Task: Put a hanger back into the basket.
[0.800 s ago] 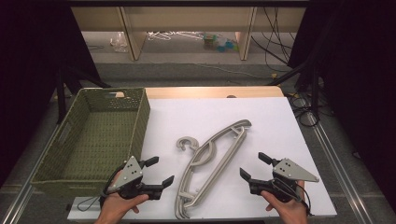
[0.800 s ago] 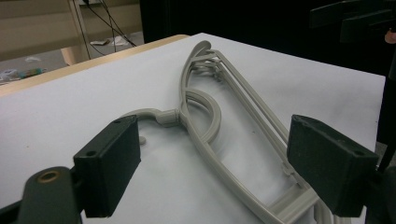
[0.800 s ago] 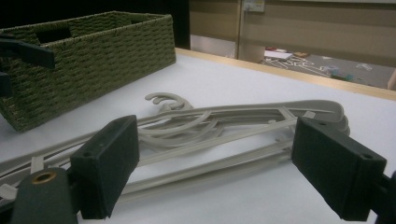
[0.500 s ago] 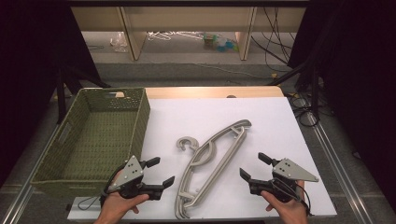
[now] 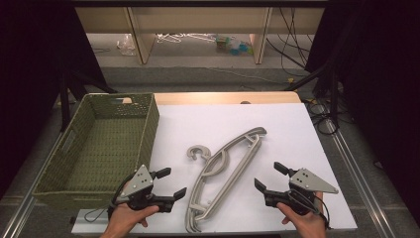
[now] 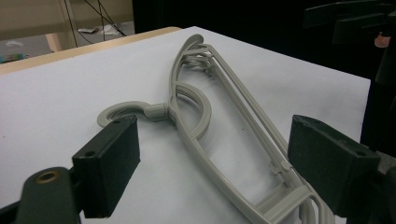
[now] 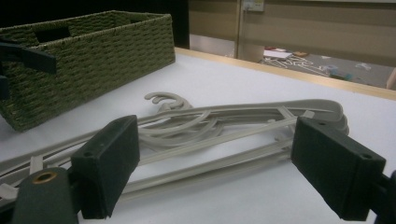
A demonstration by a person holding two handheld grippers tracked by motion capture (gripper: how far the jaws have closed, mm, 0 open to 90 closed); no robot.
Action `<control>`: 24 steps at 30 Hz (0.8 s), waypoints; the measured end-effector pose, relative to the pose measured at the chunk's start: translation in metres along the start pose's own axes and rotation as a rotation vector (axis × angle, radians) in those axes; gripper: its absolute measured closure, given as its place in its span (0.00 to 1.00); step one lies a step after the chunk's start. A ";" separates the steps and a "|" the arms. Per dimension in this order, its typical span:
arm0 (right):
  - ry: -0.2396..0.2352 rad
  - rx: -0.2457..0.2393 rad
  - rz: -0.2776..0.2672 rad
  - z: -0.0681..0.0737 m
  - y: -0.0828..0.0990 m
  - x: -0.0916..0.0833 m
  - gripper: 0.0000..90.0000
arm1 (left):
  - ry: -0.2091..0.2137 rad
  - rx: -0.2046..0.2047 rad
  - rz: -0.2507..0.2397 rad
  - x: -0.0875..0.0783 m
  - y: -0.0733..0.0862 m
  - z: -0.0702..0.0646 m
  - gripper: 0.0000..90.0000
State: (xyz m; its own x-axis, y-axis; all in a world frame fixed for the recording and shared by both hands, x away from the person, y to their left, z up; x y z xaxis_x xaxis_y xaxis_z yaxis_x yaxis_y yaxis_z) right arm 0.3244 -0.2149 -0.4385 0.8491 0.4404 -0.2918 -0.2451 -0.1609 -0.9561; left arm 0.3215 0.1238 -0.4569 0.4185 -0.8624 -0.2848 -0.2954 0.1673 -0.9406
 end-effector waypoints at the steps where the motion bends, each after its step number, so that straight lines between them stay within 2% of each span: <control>1: 0.000 0.000 0.000 0.000 0.000 0.000 0.18 | -0.001 -0.006 0.001 0.001 0.000 0.000 0.19; 3: -0.004 0.001 -0.006 0.001 0.000 0.001 0.18 | 0.004 -0.005 0.002 0.002 0.001 0.000 0.19; 6: -0.002 0.002 -0.010 0.000 0.000 0.002 0.18 | 0.001 0.027 0.040 0.006 0.001 -0.002 0.17; 9: 0.000 0.002 0.006 -0.001 0.001 0.002 0.18 | 0.008 0.024 0.053 0.009 0.000 -0.003 0.18; 10: -0.001 0.004 -0.005 -0.001 0.002 0.003 0.18 | 0.016 0.019 0.060 0.011 0.000 -0.003 0.18; 11: -0.001 0.004 -0.009 -0.002 0.002 0.003 0.19 | 0.031 -0.008 0.086 0.016 0.000 -0.003 0.18; 12: -0.006 0.024 0.029 0.000 0.003 0.001 0.19 | 0.031 -0.008 0.086 0.016 0.000 -0.003 0.18; 14: -0.016 0.034 0.029 0.000 0.003 0.002 0.19 | 0.052 -0.050 0.150 0.025 0.001 0.000 0.19; 15: -0.011 0.029 0.023 -0.001 0.003 0.002 0.19 | 0.052 -0.050 0.150 0.025 0.001 0.000 0.20; 16: -0.012 0.031 0.028 -0.002 0.004 0.003 0.19 | 0.057 -0.078 0.193 0.033 0.003 0.002 0.21; 17: -0.010 0.032 0.030 -0.002 0.004 0.003 0.19 | 0.058 -0.093 0.208 0.037 0.003 0.003 0.23; 19: -0.011 0.038 0.022 -0.002 0.003 0.004 0.19 | 0.054 -0.101 0.220 0.042 0.004 0.005 0.25; 21: -0.024 0.040 0.011 -0.001 0.003 0.007 0.20 | 0.037 -0.112 0.265 0.054 0.008 0.007 0.29; 22: -0.024 0.040 0.011 -0.001 0.003 0.007 0.20 | 0.037 -0.112 0.265 0.054 0.008 0.007 0.30; 24: -0.015 0.030 0.027 -0.001 0.003 0.007 0.20 | 0.016 -0.128 0.310 0.061 0.011 0.010 0.31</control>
State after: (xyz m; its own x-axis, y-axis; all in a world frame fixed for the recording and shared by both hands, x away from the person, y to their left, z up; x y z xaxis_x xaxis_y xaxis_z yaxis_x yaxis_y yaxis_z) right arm 0.3301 -0.2132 -0.4432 0.8347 0.4497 -0.3178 -0.2819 -0.1468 -0.9481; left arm 0.3527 0.0778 -0.4867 0.2789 -0.7872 -0.5499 -0.5127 0.3622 -0.7785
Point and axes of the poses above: each handheld gripper's, and its own axes: x roughly forward along the jaws, y roughly out of its underside, z roughly to its left, the point moved 5 cm from there along x, roughly forward along the jaws, and after that the axes turned 11 degrees about y, right-handed, at the moved point
